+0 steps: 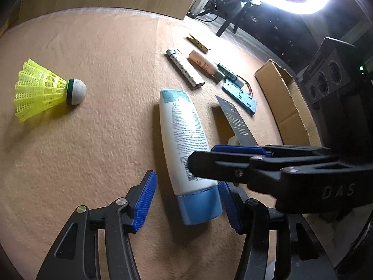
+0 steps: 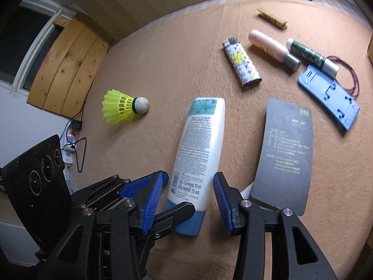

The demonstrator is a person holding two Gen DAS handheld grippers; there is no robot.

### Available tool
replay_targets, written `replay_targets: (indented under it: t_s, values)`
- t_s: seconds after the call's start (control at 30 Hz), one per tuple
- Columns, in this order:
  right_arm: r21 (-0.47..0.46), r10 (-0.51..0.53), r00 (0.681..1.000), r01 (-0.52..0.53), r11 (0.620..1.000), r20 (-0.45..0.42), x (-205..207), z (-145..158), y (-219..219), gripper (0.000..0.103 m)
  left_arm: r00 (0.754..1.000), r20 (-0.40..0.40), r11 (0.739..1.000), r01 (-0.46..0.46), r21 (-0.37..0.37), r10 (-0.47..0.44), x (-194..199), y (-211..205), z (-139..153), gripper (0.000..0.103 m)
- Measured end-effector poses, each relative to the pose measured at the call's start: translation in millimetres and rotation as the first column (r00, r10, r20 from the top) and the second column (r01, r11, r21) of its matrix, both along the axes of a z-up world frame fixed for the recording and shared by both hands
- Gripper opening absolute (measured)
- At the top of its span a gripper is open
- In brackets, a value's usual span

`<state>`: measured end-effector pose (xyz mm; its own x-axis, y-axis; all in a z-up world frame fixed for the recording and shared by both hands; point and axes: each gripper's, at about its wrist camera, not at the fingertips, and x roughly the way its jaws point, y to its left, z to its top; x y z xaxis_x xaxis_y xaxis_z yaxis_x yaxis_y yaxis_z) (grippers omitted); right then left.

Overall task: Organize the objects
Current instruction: 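Close the right tool on the lotion bottle and lift it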

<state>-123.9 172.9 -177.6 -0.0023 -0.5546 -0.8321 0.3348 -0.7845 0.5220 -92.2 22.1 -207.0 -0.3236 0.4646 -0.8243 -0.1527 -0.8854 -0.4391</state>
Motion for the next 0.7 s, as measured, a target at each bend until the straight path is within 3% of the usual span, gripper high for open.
replay_targets:
  t_s: [0.2, 0.43, 0.7]
  values:
    - [0.01, 0.004, 1.0, -0.005, 1.0, 0.012, -2.0, -7.4, -2.2, 0.043, 1.0, 0.014, 1.0, 0.012, 0.02, -0.012, -1.9, 3.4, -5.0, 0.052]
    - [0.016, 0.002, 1.0, -0.002, 1.0, 0.019, 0.1, -12.9, -4.6, 0.043, 1.0, 0.006, 1.0, 0.01, -0.008, -0.01, -2.1, 10.0, -3.6, 0.049]
    - [-0.011, -0.032, 0.999, 0.031, 0.999, -0.037, 5.0, 14.4, 7.2, 0.042, 0.997, -0.065, 0.999, 0.029, -0.038, -0.031, 2.4, 26.2, 30.2, 0.045]
